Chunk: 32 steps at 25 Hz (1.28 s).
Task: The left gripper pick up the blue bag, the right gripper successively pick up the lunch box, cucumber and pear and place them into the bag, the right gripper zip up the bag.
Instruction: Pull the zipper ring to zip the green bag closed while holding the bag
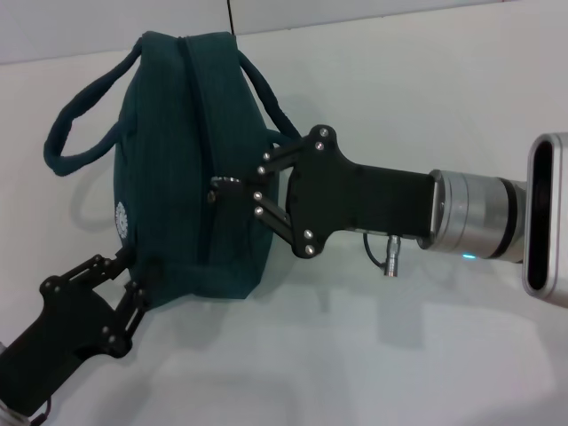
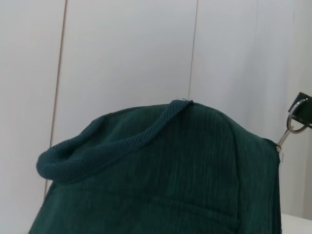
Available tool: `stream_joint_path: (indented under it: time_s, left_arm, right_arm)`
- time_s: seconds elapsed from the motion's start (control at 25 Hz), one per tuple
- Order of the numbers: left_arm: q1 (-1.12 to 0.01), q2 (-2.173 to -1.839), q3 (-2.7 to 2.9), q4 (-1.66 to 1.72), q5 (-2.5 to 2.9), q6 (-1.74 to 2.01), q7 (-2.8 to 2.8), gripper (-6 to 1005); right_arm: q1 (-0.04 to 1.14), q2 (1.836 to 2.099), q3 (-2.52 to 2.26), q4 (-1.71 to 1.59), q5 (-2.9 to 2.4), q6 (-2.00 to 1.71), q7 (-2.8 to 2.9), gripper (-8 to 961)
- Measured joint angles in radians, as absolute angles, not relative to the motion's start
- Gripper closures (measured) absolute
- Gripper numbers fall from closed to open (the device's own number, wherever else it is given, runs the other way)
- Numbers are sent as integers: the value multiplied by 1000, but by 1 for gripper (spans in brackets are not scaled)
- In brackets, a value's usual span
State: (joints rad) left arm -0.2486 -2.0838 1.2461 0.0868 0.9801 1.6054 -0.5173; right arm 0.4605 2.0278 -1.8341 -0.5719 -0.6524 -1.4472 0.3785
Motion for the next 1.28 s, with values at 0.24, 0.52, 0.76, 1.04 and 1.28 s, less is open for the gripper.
stream_joint_path:
  time_s: [0.24,0.52,0.76,1.04,1.28]
  left_arm:
    - [-260,-2095,1242,87,954,1624,-459,677]
    - [-276,-2090,1242,87,933,1628,-453,797]
    - [-286,-2091,1244,85,932,1612,-429,878]
    - [-305,-2088,1249,77,938,1582,-437,927]
    - [-315,-2087,1250,75,946,1542,-441,927]
  right_arm:
    - [468,2028,-1906,-571,-549,-1439,374,936]
    - [466,2028,-1953,-569,-508,-1433,350,935]
    - [468,2028,-1954,-569,-408,-1395,347,936]
    - [497,2028,-1956,-568,-317,-1355,347,935]
    - [519,2028,-1953,-566,-269,-1321,337,935]
